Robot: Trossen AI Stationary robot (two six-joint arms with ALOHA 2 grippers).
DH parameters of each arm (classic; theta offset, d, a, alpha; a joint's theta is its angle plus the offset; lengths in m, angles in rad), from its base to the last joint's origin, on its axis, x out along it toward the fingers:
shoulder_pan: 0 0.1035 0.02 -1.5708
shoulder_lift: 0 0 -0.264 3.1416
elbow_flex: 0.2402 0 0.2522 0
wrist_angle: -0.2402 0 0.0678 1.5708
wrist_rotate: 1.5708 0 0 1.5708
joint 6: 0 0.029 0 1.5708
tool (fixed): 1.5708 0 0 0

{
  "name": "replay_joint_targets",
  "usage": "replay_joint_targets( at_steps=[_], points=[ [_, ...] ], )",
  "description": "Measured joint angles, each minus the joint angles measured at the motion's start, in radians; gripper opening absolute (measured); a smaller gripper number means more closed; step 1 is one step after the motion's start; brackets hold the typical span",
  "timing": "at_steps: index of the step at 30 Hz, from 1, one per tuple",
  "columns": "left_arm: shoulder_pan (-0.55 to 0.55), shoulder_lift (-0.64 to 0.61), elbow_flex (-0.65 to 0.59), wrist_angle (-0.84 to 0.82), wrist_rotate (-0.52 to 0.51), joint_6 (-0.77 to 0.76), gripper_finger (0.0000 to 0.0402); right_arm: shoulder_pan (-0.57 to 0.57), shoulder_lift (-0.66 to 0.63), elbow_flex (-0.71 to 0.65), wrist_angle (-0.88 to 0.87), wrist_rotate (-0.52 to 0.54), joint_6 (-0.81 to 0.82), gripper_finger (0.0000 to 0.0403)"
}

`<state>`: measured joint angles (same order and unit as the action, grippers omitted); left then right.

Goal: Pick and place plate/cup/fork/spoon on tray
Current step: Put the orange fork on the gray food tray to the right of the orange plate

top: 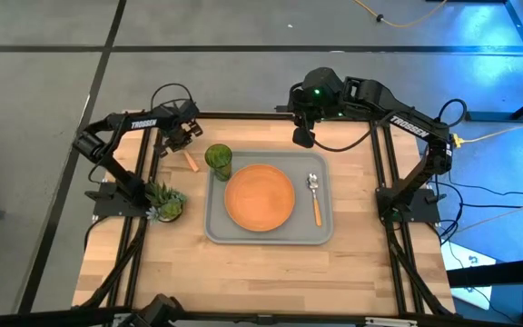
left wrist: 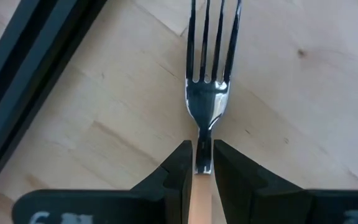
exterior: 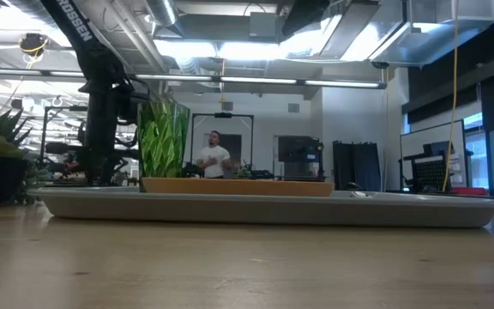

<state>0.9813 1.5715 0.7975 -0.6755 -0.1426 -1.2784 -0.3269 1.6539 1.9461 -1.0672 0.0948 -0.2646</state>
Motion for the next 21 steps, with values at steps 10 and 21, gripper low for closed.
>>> replay_joint_targets(
  at_steps=[10, 21],
  points=[
    [0.000, -0.006, -0.068, 0.052, 0.015, -0.026, 0.0058, 0.000, 0.000, 0.000, 0.003, 0.000, -0.001, 0.0099],
    [0.000, -0.005, -0.070, 0.061, 0.016, 0.071, 0.0025, 0.000, 0.000, 0.000, 0.010, 0.000, 0.000, 0.0099]
  ],
)
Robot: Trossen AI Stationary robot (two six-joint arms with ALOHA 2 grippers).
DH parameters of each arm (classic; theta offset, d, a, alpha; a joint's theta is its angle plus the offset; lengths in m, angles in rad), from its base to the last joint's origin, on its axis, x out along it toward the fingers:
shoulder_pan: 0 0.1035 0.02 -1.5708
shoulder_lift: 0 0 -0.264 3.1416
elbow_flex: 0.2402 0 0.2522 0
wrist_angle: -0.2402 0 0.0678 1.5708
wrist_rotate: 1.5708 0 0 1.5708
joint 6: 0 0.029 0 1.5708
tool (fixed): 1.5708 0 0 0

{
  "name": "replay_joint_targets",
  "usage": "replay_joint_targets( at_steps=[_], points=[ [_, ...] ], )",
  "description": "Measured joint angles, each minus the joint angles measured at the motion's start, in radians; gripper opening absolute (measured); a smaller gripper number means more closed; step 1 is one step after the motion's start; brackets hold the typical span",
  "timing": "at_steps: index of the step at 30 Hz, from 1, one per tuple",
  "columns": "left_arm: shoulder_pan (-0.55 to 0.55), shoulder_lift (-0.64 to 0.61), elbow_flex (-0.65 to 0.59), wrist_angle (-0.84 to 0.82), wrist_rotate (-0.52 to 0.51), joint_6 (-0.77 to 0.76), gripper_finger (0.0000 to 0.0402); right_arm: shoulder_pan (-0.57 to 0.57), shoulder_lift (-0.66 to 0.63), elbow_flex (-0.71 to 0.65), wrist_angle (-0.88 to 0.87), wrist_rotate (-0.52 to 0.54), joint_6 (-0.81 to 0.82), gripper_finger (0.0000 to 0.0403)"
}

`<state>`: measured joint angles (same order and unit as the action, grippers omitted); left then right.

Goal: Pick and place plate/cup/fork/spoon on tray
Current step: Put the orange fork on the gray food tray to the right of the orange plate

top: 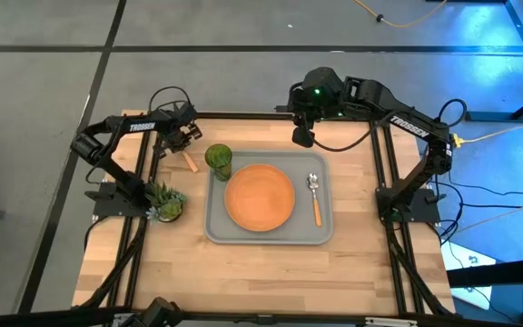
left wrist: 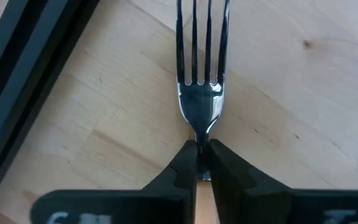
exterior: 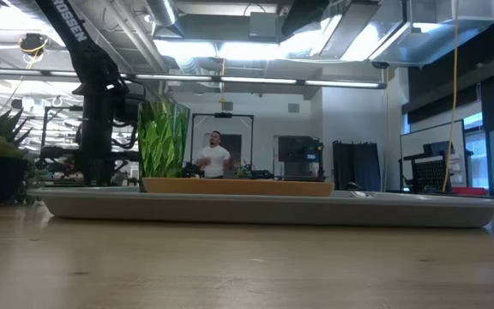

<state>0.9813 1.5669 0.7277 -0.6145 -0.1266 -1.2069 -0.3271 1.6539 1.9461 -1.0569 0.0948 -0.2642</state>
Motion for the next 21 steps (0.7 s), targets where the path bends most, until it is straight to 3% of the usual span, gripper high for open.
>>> replay_joint_targets(
  at_steps=[9, 21],
  points=[
    [0.000, 0.002, 0.001, 0.000, -0.003, 0.018, 0.0014, 0.000, 0.000, 0.000, 0.000, 0.000, 0.001, 0.0099],
    [0.000, 0.008, 0.081, -0.033, -0.001, 0.160, 0.0014, 0.000, 0.000, 0.000, -0.001, 0.000, 0.001, 0.0099]
  ],
)
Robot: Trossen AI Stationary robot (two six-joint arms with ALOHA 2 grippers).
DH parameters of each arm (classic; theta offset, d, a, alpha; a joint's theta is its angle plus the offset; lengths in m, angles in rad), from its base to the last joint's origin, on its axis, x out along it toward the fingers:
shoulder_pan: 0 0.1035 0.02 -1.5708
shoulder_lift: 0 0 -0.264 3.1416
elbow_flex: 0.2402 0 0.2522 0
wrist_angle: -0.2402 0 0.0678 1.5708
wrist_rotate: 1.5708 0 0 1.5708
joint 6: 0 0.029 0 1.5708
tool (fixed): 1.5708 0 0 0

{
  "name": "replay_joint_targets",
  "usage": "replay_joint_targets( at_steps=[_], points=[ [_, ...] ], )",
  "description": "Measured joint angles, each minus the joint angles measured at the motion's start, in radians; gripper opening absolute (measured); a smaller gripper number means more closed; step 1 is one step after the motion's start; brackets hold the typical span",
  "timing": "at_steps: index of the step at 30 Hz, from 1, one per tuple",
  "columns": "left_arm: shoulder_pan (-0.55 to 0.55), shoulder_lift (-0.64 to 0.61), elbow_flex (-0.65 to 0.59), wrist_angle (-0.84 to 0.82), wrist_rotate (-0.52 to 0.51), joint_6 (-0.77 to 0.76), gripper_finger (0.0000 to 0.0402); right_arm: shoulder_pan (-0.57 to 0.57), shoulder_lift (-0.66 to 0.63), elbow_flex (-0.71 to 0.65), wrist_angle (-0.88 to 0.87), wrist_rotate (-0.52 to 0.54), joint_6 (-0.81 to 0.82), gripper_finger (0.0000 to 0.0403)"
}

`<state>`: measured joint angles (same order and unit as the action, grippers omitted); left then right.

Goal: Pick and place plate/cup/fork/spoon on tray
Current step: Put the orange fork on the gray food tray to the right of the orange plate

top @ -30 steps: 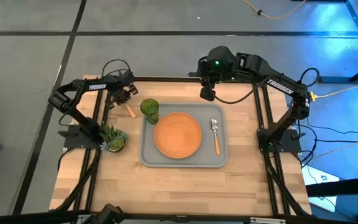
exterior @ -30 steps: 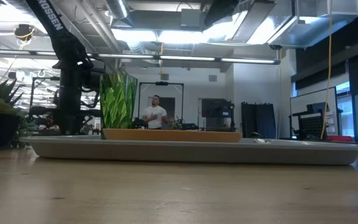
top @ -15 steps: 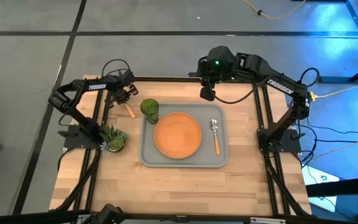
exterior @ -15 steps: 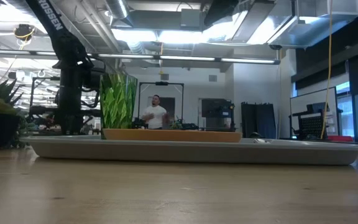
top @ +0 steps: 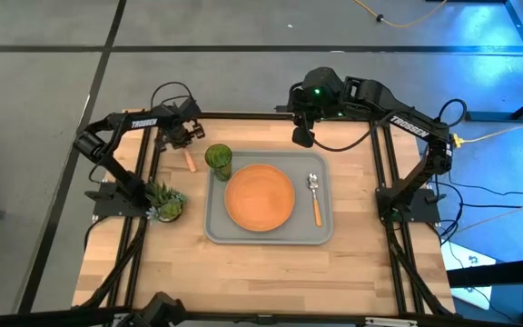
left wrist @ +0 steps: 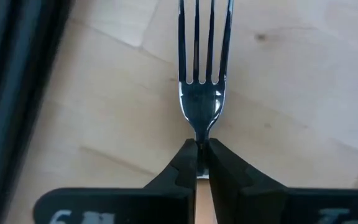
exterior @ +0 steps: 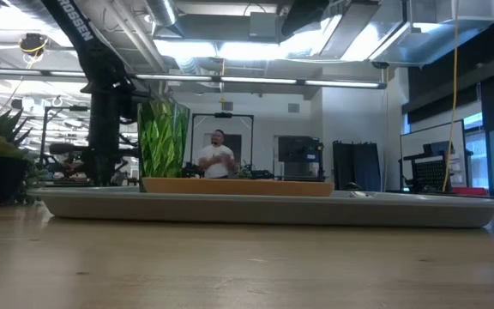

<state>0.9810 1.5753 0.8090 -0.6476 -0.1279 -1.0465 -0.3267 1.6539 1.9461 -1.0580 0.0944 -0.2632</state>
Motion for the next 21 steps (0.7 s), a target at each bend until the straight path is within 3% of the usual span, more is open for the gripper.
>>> replay_joint_targets(
  at_steps=[21],
  points=[
    [0.000, -0.004, 0.012, -0.058, 0.045, 0.179, 0.0014, -0.004, 0.000, 0.000, -0.030, 0.020, -0.008, 0.0099]
  ],
)
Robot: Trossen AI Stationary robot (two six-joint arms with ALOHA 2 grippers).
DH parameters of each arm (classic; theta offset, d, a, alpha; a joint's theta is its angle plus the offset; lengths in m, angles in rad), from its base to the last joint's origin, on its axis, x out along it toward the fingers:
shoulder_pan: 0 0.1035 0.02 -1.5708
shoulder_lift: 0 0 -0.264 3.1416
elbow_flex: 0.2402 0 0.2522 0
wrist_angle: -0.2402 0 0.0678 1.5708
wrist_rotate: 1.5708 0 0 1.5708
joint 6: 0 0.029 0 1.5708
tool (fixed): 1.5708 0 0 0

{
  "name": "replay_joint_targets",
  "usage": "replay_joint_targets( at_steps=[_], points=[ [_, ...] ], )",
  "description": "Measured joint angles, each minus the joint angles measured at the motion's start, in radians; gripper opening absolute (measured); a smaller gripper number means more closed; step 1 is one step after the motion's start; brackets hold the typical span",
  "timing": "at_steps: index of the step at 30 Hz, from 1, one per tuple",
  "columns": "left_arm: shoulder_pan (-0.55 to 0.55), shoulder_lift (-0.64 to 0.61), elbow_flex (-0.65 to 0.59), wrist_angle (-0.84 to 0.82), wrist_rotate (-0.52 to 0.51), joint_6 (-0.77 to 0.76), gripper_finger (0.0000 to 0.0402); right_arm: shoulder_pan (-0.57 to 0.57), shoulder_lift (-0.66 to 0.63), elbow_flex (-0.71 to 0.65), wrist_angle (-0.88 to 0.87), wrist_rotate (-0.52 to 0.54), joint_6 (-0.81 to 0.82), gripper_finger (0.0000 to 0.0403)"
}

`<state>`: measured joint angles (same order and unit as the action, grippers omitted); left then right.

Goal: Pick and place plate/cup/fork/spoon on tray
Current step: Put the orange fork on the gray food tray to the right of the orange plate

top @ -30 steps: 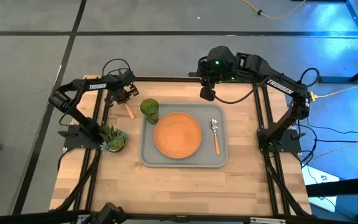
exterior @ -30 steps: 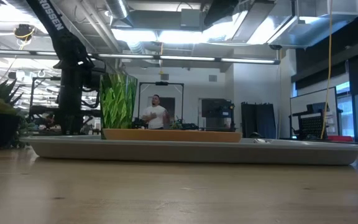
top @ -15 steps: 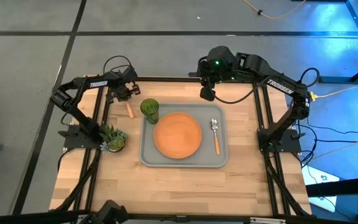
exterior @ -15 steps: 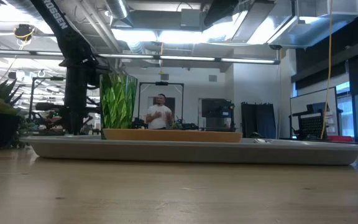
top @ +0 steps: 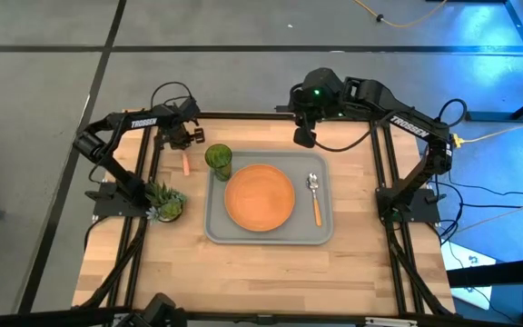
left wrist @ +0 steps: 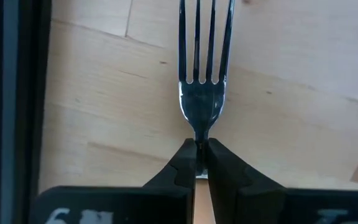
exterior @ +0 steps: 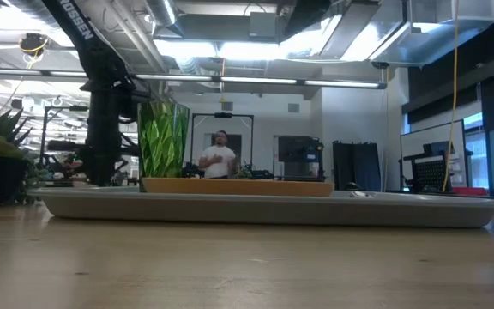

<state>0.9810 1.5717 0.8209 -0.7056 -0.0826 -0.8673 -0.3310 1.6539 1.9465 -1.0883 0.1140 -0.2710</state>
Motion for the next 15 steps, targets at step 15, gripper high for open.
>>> replay_joint_targets(
  at_steps=[15],
  points=[
    [0.000, -0.019, 0.001, -0.026, 0.006, 0.127, 0.0014, -0.068, -0.123, 0.001, -0.098, 0.016, 0.005, 0.0099]
  ],
)
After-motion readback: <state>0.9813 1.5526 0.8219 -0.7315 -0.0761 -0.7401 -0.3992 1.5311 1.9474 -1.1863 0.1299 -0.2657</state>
